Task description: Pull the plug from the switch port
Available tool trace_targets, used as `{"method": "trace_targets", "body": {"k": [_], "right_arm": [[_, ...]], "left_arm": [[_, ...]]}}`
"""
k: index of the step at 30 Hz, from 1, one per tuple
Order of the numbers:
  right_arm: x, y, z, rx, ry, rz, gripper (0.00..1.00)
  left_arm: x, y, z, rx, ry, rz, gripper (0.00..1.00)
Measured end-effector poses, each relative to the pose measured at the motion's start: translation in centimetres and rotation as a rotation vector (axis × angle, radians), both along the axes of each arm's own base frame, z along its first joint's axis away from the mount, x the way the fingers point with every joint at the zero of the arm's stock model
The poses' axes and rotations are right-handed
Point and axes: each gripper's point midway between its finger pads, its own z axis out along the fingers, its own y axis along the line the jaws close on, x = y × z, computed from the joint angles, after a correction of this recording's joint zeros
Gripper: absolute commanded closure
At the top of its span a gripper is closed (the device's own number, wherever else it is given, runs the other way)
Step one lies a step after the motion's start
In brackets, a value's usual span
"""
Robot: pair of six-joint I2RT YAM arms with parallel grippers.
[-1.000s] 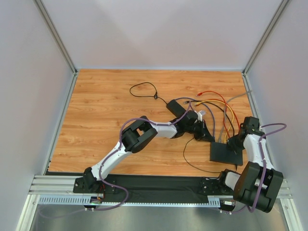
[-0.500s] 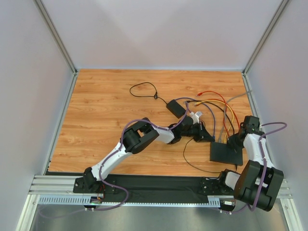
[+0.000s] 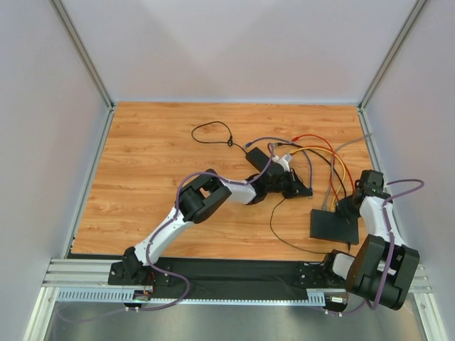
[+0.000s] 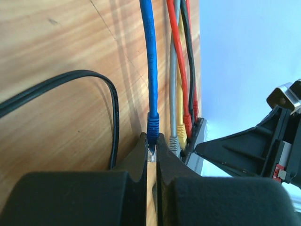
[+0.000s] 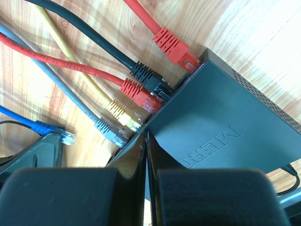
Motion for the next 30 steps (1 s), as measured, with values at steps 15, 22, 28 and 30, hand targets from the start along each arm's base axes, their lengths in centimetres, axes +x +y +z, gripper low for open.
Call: {"method": "trace_targets", "body": {"k": [15,22,28,30], "right_arm": [[0.5,-0.5,0.2,-0.024,-0.019,-0.003,1.00],[0.6,-0.6,0.2,-0.031,-0.026,-0.002,0.99],[0.6,-0.6,0.3,-0.036,-0.033,0.000,1.00],[0.7,-0.6,0.3,-0.040,-0.041,0.003,1.00]], "left_arm": [[-7.7,7.4,3.9,0.167,0.002,-0.267,1.00],[-10.6,11.3,10.3,0.226,-0.119,-0.385,1.00],[-12.3,15.9,18.1,0.234,-0.284,-0.413,1.00],[-12.2,17.9,20.9,0.239,-0.345,-0.380,1.00]]}}
